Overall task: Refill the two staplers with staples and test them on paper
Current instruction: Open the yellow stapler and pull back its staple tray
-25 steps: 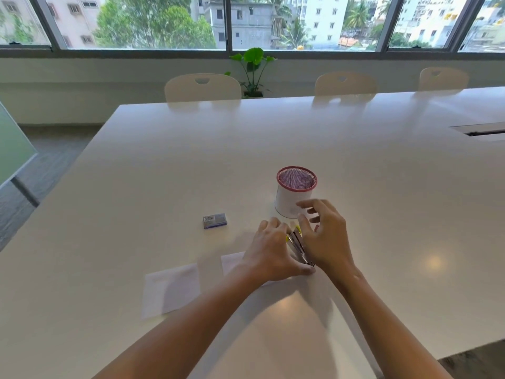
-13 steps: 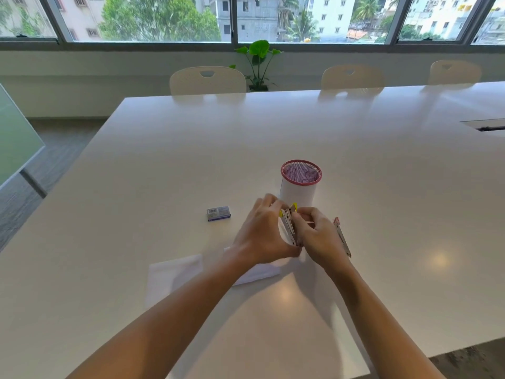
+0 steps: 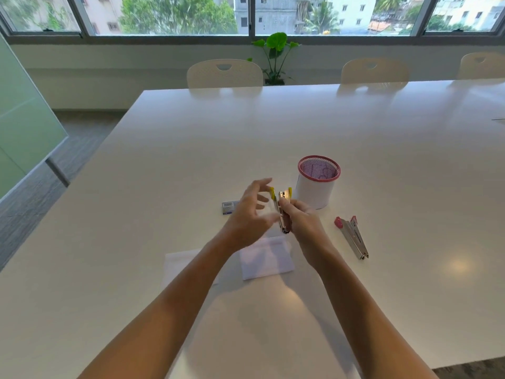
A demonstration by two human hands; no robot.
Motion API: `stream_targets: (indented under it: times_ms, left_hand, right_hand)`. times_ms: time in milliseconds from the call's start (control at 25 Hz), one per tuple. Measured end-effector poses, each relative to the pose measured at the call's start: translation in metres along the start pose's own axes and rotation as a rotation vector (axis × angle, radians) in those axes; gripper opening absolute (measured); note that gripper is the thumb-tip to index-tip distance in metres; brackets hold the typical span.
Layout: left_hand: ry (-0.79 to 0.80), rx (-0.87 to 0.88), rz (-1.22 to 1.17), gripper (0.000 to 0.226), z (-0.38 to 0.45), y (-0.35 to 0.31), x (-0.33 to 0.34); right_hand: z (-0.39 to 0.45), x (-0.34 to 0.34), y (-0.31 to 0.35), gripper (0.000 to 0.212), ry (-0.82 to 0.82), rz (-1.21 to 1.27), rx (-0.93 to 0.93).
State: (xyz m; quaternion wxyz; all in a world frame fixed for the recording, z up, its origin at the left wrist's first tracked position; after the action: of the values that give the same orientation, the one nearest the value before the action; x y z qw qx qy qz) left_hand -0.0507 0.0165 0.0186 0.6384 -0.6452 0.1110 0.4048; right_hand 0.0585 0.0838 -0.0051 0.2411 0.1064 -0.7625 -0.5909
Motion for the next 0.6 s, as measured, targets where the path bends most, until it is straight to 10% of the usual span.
stream_targets:
  times_ms: [120,600]
  left_hand:
    - [-0.259,-0.238,-0.090,0.026,-0.001,0.014,-0.011]
    - [-0.540,-0.223,-0.210,0.036,-0.015,0.018,-0.018]
  right_hand:
    - [-0.005,0.023,0.001,0.031,0.026,0.021,-0.025]
    - [-0.017,0.073,-0.003,0.032,0.021,0.162,-0.186]
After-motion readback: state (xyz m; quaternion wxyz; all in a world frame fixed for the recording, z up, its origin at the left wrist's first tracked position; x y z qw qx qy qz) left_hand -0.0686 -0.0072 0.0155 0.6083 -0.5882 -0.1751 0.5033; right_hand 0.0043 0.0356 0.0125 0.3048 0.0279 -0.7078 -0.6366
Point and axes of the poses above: each hand's wrist, its own z-axis towards the middle knuckle, its own x-axis out of the palm, y = z × x, the point moved 4 cm from there along z, towards the middle knuckle, and after that the axes turned 15 degrees about z, right-handed, at the moved point
